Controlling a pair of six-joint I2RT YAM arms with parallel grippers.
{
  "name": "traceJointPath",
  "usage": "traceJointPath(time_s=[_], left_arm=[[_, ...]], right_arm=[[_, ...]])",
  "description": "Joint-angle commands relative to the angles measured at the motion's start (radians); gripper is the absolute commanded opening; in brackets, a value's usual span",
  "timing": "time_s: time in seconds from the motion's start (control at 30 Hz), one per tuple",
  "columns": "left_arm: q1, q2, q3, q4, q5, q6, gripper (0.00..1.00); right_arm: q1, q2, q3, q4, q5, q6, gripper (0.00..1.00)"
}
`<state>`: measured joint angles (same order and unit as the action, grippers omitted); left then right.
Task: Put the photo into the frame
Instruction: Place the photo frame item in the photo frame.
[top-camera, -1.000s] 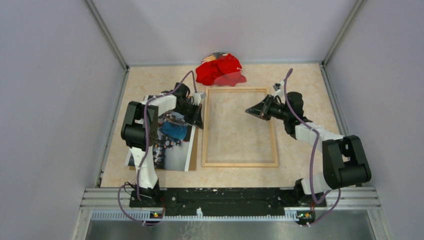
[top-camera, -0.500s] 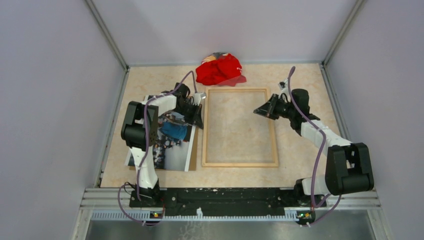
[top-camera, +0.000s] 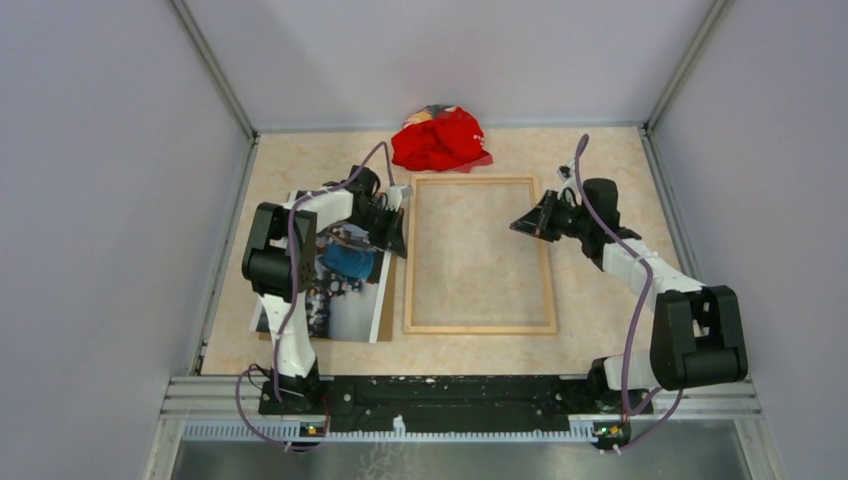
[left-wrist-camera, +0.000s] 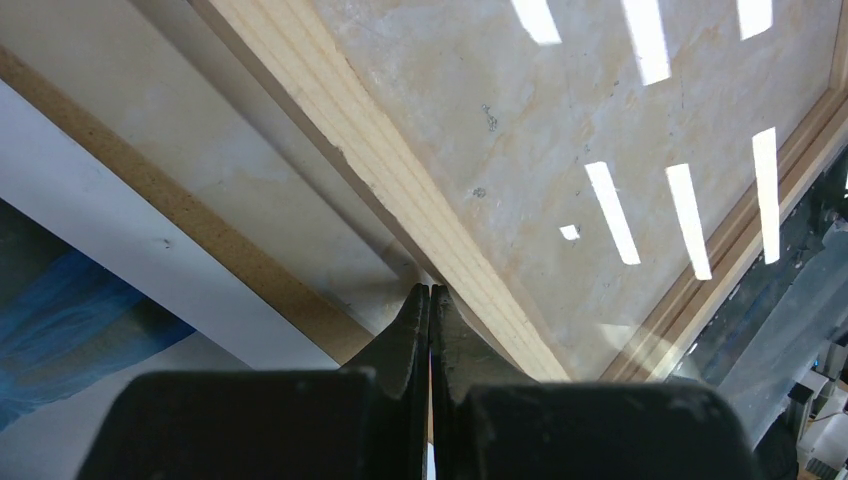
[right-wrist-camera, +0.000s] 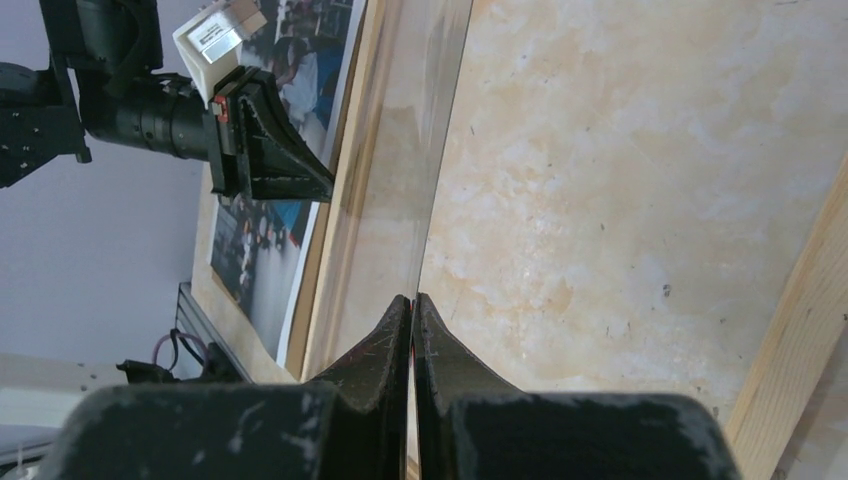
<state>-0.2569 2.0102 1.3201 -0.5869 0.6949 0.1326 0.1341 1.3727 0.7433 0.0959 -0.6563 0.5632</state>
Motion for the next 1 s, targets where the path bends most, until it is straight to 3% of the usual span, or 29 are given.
traceJointPath(time_s=[0.0,0.4,0.97], left_arm=[[-0.013,-0.014,0.004,0.013,0.033,0.006,0.01],[-0.021,-0.006,0.023,0.005,0.034,0.004,0.01],[-0.027,0.003,0.034,-0.003,0.031,0.011,0.01]], right_arm=[[-0.001,-0.02,0.068,-0.058,0.006,-0.056,0.0],[-0.001,0.006,0.039,0.011,-0.027,-0.01,0.0],[0.002,-0.063,-0.106,0.307,-0.054,0.139,0.0]])
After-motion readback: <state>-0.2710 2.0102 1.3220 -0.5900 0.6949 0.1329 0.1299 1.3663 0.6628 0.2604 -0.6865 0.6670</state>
